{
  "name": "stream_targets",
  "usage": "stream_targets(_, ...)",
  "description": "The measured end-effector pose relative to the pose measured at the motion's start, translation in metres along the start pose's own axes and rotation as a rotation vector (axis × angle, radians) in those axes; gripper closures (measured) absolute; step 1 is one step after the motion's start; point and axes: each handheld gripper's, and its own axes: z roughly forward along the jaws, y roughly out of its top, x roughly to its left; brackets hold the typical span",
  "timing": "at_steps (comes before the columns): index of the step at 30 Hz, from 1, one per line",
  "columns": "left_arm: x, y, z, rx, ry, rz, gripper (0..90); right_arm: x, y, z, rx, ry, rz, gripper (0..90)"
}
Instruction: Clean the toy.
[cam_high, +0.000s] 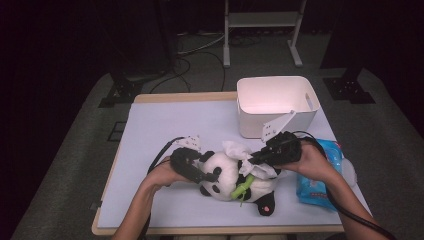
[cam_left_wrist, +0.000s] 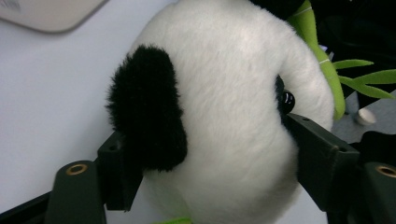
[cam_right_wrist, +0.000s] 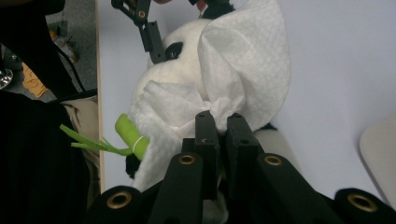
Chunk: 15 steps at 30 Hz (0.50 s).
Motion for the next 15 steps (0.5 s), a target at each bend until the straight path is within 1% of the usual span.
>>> stream_targets(2, -0.003, 0.001, -0.001, 0.002, 0.008, 0.028, 27.3, -0.001, 0.002, -0.003, -0.004, -0.010, 0.000, 84.4)
stream_targets(3, -0.003, 0.001, -0.002, 0.004, 0.010, 0.039, 27.4, 0.000, 0.002, -0.005, -0.002, -0.014, 0.009, 84.4)
stream_targets(4, -0.004, 0.001, -0.002, 0.006, 0.008, 0.040, 27.4, -0.001, 0.001, -0.007, 0.001, -0.017, 0.004, 84.4)
stream_targets(7, -0.003, -0.002, -0.003, 0.005, 0.001, 0.043, 27.4, 0.000, -0.006, -0.012, 0.020, -0.036, 0.010, 84.4)
stream_targets(8, -0.004, -0.002, -0.004, 0.003, -0.001, 0.044, 27.3, 0.000, -0.010, -0.014, 0.022, -0.036, 0.014, 84.4)
stream_targets(9, -0.004, -0.002, -0.004, 0.005, -0.001, 0.049, 27.3, 0.000, -0.014, -0.016, 0.024, -0.034, 0.022, 84.4)
stream_targets(10, -0.004, -0.002, -0.004, 0.006, -0.002, 0.051, 27.3, 0.001, -0.018, -0.018, 0.030, -0.043, 0.029, 84.3)
stream_targets(13, -0.005, -0.001, -0.004, 0.003, -0.008, 0.049, 27.2, 0.000, -0.029, -0.024, 0.028, -0.040, 0.051, 84.2)
stream_targets(15, -0.005, -0.001, -0.004, 0.003, -0.012, 0.046, 27.1, 0.000, -0.033, -0.028, 0.027, -0.044, 0.057, 84.2)
